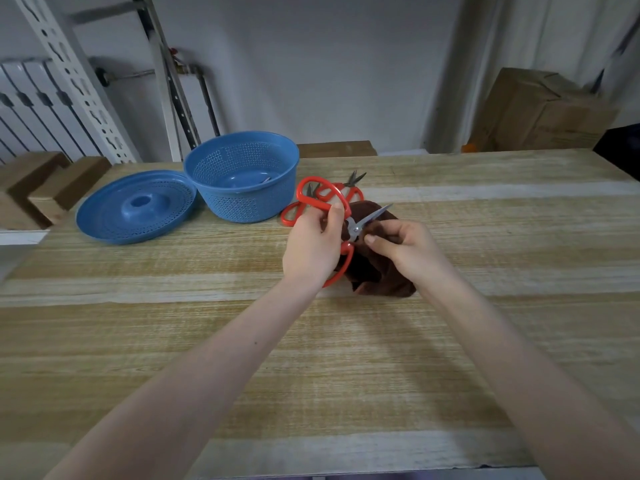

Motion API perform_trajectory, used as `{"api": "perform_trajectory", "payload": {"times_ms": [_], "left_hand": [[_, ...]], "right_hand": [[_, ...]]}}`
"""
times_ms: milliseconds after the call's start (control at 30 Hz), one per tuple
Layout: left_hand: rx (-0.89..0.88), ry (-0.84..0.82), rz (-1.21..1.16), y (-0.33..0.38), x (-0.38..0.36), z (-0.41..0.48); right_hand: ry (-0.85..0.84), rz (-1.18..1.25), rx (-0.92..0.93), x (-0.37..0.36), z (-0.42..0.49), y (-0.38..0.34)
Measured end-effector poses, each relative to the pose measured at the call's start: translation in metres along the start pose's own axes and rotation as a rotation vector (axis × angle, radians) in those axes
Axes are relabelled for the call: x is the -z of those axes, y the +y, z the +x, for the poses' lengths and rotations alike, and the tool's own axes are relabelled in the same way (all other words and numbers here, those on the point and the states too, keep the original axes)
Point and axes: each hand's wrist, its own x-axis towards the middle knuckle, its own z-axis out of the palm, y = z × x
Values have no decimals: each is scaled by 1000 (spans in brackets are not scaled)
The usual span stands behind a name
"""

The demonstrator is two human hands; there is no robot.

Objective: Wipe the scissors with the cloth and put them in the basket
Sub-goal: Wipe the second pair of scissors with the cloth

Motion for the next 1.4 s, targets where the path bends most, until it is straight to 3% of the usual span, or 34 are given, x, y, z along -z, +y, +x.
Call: {"api": "perform_trajectory", "payload": {"times_ms": [167,533,700,867,967,1133,1233,1400], "left_hand": [[-33,52,50,6,-5,-6],[37,0,-51,4,-2,-2],[69,-18,-62,-1,-3,-3],[113,-26,-94,1,2,-3],[129,-32,-103,2,4,-3],[221,97,-139,1,35,16],[189,65,-37,-4,45,21],[-28,-27,371,-3,43,13]], "right_hand": [[108,98,-15,-11,3,-2],[261,-59,131,-16,-2,8],[210,-15,72,-14,-4,12],[109,-190,125,-9,-6,9],[128,-171,72,-2,-6,11],[268,-169,-49,22,-10,12],[357,-212,-37,29,-9,2],[630,-182,92,28,12,-18]]}}
